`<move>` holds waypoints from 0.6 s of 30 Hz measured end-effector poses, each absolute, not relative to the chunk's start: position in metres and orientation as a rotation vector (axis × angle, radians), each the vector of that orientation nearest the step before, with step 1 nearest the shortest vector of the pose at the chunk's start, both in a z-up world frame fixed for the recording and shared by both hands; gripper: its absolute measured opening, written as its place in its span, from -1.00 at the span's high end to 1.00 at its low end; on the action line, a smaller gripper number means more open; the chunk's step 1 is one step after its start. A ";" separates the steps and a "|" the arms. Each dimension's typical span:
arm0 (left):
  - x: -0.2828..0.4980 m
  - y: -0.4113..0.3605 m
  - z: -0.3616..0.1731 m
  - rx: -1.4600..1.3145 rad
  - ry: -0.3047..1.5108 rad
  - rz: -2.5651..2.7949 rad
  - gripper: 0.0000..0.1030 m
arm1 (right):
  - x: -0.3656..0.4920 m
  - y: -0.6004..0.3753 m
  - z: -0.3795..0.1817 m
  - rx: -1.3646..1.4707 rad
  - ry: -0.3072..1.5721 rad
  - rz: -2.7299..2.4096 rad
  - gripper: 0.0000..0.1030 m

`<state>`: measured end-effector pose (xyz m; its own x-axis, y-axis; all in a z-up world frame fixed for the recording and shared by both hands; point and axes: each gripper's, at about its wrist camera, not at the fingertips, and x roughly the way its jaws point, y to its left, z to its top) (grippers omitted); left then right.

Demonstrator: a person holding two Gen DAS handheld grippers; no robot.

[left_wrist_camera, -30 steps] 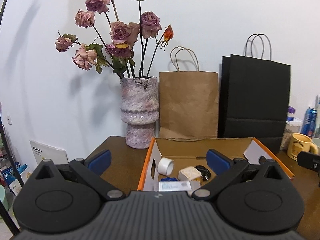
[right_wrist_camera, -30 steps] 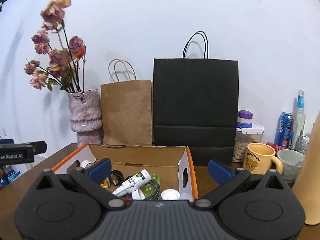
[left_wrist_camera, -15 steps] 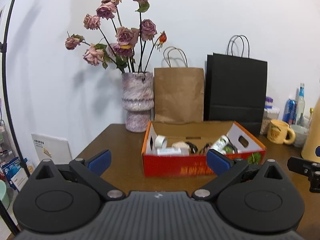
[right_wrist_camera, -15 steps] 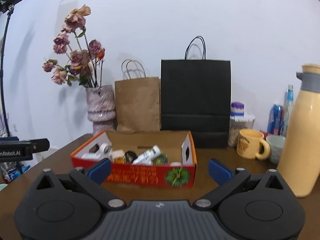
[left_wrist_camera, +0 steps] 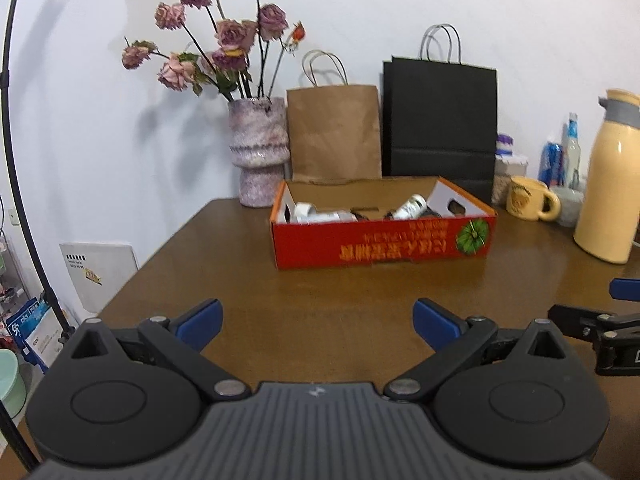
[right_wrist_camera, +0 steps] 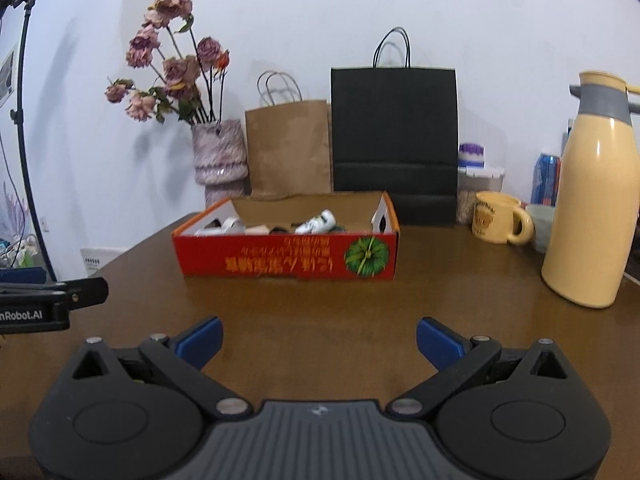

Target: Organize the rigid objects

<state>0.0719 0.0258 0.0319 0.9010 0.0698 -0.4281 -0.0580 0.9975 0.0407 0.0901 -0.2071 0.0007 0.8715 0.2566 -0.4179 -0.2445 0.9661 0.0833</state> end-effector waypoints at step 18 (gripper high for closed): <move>0.050 0.022 0.015 0.010 0.498 0.036 -1.00 | 0.069 -0.203 -0.016 0.001 0.490 0.259 -1.00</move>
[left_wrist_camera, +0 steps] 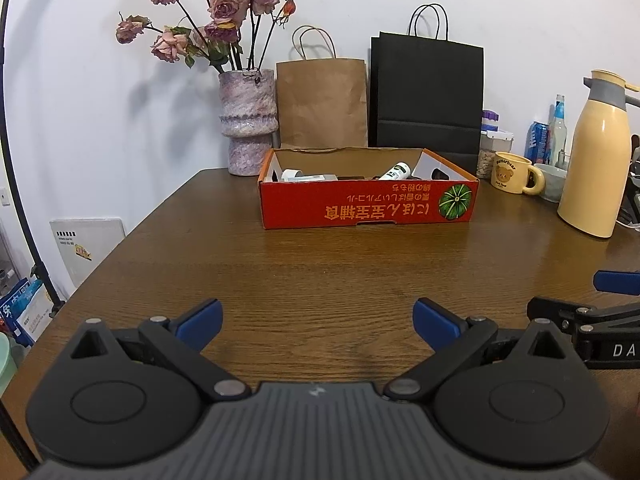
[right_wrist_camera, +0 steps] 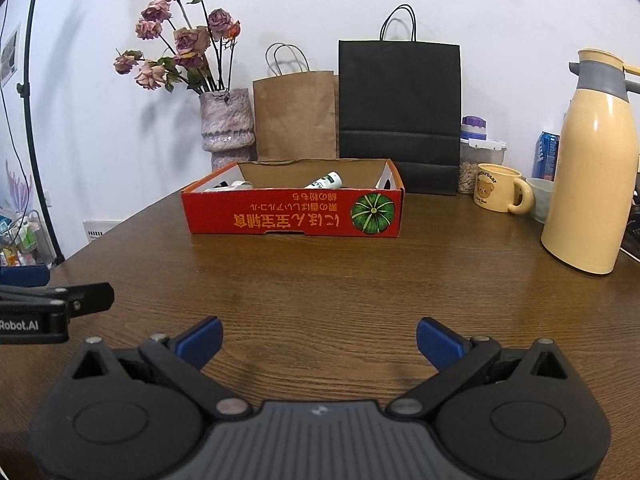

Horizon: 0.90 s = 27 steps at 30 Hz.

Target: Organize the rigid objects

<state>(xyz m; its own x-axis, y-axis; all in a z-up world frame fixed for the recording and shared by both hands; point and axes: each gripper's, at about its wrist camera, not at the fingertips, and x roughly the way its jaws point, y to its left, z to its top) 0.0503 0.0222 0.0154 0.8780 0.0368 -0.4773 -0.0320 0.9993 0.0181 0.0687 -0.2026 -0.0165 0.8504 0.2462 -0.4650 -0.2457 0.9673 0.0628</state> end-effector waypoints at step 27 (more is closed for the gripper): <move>0.049 0.022 0.014 0.007 0.495 0.030 -1.00 | 0.069 -0.200 -0.014 -0.004 0.488 0.261 -1.00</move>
